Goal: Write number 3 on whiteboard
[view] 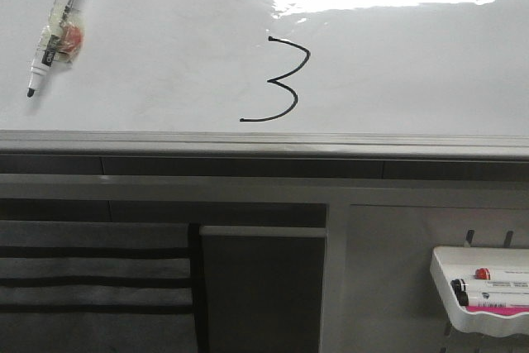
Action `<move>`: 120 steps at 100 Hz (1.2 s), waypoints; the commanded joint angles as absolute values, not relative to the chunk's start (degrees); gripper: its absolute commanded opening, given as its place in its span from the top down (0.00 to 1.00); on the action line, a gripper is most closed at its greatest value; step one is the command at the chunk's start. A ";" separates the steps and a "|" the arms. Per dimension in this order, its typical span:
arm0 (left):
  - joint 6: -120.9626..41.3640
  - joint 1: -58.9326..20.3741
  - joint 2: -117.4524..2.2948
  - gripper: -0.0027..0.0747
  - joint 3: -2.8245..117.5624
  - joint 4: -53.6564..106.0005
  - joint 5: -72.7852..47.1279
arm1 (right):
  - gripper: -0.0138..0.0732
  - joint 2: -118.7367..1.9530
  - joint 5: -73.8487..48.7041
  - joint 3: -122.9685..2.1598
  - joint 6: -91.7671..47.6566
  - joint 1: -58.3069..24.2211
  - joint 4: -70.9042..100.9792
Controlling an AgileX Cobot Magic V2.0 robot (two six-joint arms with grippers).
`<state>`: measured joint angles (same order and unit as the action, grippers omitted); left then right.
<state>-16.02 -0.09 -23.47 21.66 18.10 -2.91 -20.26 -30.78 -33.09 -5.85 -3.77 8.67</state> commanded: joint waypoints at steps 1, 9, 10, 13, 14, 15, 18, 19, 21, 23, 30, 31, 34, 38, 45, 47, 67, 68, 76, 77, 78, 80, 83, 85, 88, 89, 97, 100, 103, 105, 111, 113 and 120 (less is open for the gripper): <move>-15.31 0.00 -23.66 0.99 23.19 19.11 2.41 | 0.92 -20.68 -26.37 -34.46 -6.57 -3.34 8.10; -15.31 0.00 -23.66 0.99 23.19 19.11 2.41 | 0.92 -20.68 -26.37 -34.46 -6.57 -3.34 8.10; -15.31 0.00 -23.66 0.99 23.19 19.11 2.41 | 0.92 -20.68 -26.37 -34.46 -6.57 -3.34 8.10; -15.31 0.00 -23.66 0.99 23.19 19.11 2.41 | 0.92 -20.68 -26.37 -34.46 -6.57 -3.34 8.10; -15.31 0.00 -23.66 0.99 23.19 19.11 2.41 | 0.92 -20.68 -26.37 -34.46 -6.57 -3.34 8.10; -15.31 0.00 -23.66 0.99 23.19 19.11 2.41 | 0.92 -20.68 -26.37 -34.46 -6.57 -3.34 8.10; -15.31 0.00 -23.66 0.99 23.19 19.11 2.41 | 0.92 -20.68 -26.37 -34.46 -6.57 -3.34 8.10; -15.31 0.00 -23.66 0.99 23.19 19.11 2.41 | 0.92 -20.68 -26.37 -34.46 -6.57 -3.34 8.10; -15.31 0.00 -23.66 0.99 23.19 19.11 2.41 | 0.92 -20.68 -26.37 -34.46 -6.57 -3.34 8.10; -15.31 0.00 -23.66 0.99 23.19 19.11 2.41 | 0.92 -20.68 -26.37 -34.46 -6.57 -3.34 8.10; -15.31 0.00 -23.66 0.99 23.19 19.11 2.41 | 0.92 -20.68 -26.37 -34.46 -6.57 -3.34 8.10; -15.31 0.00 -23.66 0.99 23.19 19.11 2.41 | 0.92 -20.68 -26.37 -34.46 -6.57 -3.34 8.10; -15.31 -0.21 -23.66 0.99 23.19 19.11 2.41 | 0.92 -20.68 -26.37 -34.46 -6.57 -3.34 8.10; -15.42 -1.52 -22.59 0.99 23.01 18.65 2.28 | 0.92 -20.68 -26.37 -34.46 -6.57 -3.34 8.10; -16.10 -2.33 -18.93 0.99 21.22 15.39 2.18 | 0.92 -20.68 -26.37 -34.46 -6.57 -3.34 8.10; -16.10 -2.33 -17.59 0.99 20.29 15.44 1.91 | 0.92 -20.68 -26.37 -34.46 -6.57 -3.34 8.10; -16.10 -2.57 -5.87 0.99 8.79 16.01 2.48 | 0.92 -20.68 -26.37 -34.46 -6.57 -3.34 8.10; -16.10 -2.57 -5.26 0.99 8.47 16.16 2.56 | 0.92 -20.68 -26.37 -34.46 -6.57 -3.34 8.10; -16.10 -2.57 -2.62 0.99 5.49 17.10 3.87 | 0.92 -20.68 -26.37 -34.46 -6.57 -3.34 8.10; -16.10 -2.57 -2.28 0.99 5.07 17.09 3.85 | 0.92 -20.68 -26.37 -34.46 -6.57 -3.34 8.10; -16.10 -2.57 -2.12 0.99 4.88 16.98 3.85 | 0.92 -20.68 -26.37 -34.46 -6.57 -3.34 8.10; -16.10 -2.57 -1.63 0.99 4.34 16.42 3.85 | 0.92 -20.68 -26.37 -34.46 -6.57 -3.34 8.10; -15.07 -2.70 -0.92 0.99 3.73 14.86 3.73 | 0.92 -20.68 -26.37 -34.46 -6.57 -3.34 8.10; -13.45 -2.70 -0.39 0.99 3.30 13.32 3.73 | 0.92 -20.68 -26.37 -34.46 -6.57 -3.34 8.10; -10.63 -2.82 0.29 0.99 2.63 10.70 3.73 | 0.92 -20.68 -26.37 -34.46 -6.57 -3.34 8.10; -9.88 -2.82 0.65 0.99 2.50 9.05 3.73 | 0.92 -20.68 -26.37 -34.46 -6.57 -3.34 8.10; -2.11 -2.92 1.97 0.99 0.87 2.82 4.41 | 0.92 -20.68 -26.37 -34.46 -6.57 -3.34 8.10; -2.09 -2.92 1.84 0.99 -0.28 2.82 5.63 | 0.92 -20.68 -26.37 -34.46 -6.57 -3.34 8.10; -2.09 -2.92 1.84 0.99 -0.96 3.21 6.71 | 0.92 -20.68 -26.37 -34.46 -6.57 -3.34 8.10; -2.09 -2.92 1.84 0.99 -0.80 3.68 4.73 | 0.92 -20.68 -26.37 -34.46 -6.57 -3.34 8.10; -2.09 -2.92 1.84 0.99 -0.65 3.80 3.39 | 0.92 -20.68 -26.37 -34.46 -6.57 -3.34 8.10; -2.09 -2.92 1.84 0.99 -0.65 3.80 3.29 | 0.92 -20.68 -26.37 -34.46 -6.57 -3.34 8.10; -2.09 -2.92 1.84 0.99 -0.65 3.80 3.05 | 0.92 -20.68 -26.37 -34.46 -6.57 -3.34 8.10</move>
